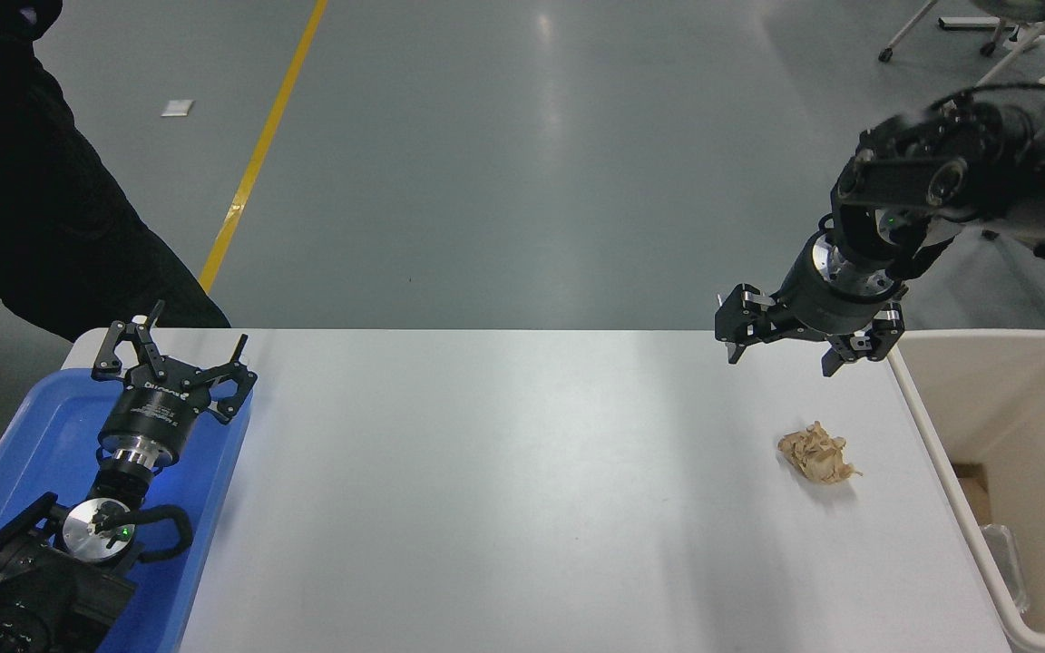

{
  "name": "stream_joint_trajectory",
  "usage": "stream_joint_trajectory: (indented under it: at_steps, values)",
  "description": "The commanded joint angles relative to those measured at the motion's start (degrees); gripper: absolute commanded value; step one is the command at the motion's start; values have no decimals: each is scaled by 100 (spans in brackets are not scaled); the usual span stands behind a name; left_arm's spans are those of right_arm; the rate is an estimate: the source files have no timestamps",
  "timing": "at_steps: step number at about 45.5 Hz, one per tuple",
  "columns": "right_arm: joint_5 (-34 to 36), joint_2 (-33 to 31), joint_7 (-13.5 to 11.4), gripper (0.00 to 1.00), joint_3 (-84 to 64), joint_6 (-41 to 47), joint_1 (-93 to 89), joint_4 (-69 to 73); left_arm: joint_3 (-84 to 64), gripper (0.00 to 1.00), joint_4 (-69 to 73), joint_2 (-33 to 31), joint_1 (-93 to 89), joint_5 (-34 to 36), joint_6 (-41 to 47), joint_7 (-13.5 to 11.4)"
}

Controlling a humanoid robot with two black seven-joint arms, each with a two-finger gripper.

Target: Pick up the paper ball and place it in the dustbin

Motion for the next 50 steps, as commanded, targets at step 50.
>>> stream_joint_trajectory:
  at_steps: [50]
  values:
    - [-707, 805, 4, 100, 763, -2262, -3044, -1349, -1, 99, 0, 0, -6, 1, 0, 5]
